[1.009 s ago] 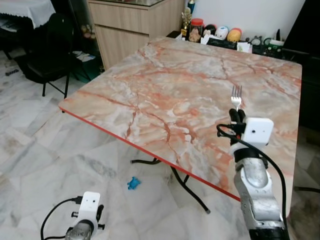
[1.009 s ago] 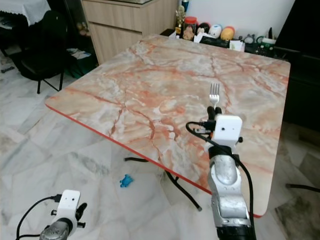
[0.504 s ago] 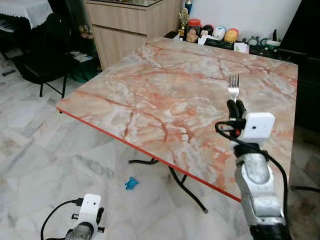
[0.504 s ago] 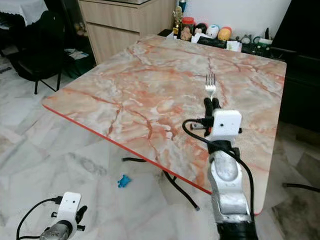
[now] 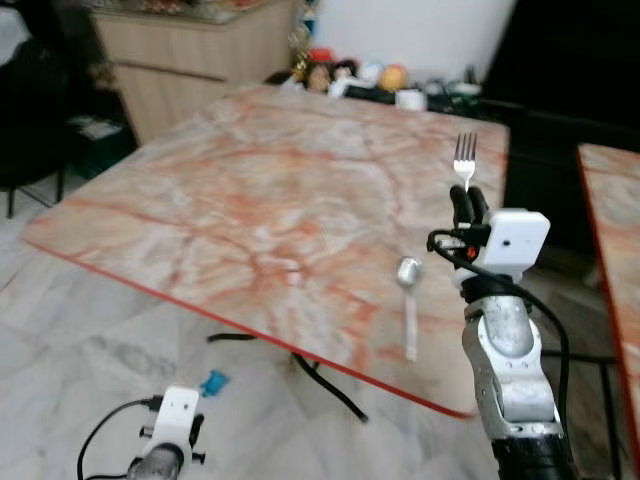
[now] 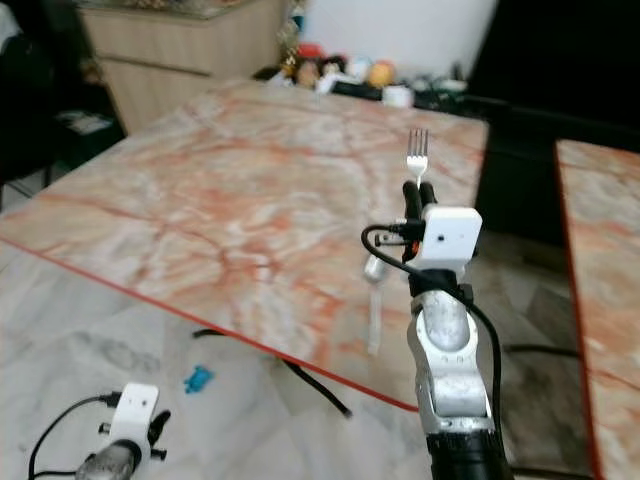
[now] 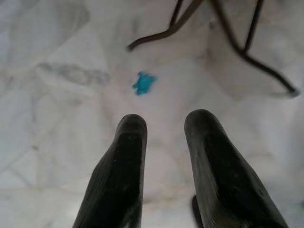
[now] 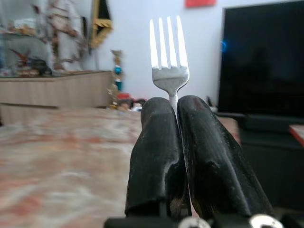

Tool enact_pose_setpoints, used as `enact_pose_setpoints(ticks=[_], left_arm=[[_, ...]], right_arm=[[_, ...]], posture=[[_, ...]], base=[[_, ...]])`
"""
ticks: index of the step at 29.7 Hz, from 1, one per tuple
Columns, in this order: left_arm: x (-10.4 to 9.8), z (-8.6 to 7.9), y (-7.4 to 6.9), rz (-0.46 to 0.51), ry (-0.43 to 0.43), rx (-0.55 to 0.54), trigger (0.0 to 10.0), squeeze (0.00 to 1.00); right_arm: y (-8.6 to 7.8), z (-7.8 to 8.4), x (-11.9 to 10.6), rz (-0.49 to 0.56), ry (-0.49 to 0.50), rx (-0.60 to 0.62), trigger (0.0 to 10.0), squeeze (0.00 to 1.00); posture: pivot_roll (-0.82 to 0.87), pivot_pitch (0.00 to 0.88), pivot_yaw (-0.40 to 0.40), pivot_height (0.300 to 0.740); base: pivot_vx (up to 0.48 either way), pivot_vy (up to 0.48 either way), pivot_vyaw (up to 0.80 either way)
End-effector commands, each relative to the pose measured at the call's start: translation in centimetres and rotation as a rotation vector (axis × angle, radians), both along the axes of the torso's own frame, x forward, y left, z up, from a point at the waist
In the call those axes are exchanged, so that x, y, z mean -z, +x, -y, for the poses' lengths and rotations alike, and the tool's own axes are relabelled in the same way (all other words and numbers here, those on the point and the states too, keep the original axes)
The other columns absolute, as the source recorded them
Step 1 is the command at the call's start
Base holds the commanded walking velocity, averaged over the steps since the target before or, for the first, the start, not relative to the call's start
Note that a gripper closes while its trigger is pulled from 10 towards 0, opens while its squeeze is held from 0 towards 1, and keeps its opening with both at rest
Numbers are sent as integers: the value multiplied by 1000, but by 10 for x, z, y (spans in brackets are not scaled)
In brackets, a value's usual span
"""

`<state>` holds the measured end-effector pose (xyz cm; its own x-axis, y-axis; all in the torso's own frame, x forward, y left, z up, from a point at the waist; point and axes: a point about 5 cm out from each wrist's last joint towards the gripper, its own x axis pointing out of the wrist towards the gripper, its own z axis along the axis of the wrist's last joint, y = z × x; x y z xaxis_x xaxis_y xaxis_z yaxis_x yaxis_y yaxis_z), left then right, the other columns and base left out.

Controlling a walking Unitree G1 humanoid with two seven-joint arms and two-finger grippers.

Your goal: Setting the table

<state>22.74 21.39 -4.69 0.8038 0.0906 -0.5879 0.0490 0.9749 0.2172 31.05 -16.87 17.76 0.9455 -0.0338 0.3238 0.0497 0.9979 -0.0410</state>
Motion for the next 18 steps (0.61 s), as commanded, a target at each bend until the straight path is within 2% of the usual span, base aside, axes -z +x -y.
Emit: enact_pose_setpoints(ticks=[1, 7, 18], left_arm=[[4, 1, -6, -18, 1, 6, 10000, 0], [4, 0, -6, -14, 5, 5, 10000, 0], [3, -1, -6, -10, 9, 5, 10000, 0]], right_arm=[[0, 1, -4, 19, 8, 9, 10000, 0], [2, -2, -6, 20, 11, 10, 10000, 0], [4, -1, -4, 10, 31, 26, 10000, 0]], posture=[[-4, 0, 16, 740], [-2, 0, 17, 740], [-3, 0, 18, 740]], base=[[0, -364, 0], [0, -363, 0], [0, -316, -735]])
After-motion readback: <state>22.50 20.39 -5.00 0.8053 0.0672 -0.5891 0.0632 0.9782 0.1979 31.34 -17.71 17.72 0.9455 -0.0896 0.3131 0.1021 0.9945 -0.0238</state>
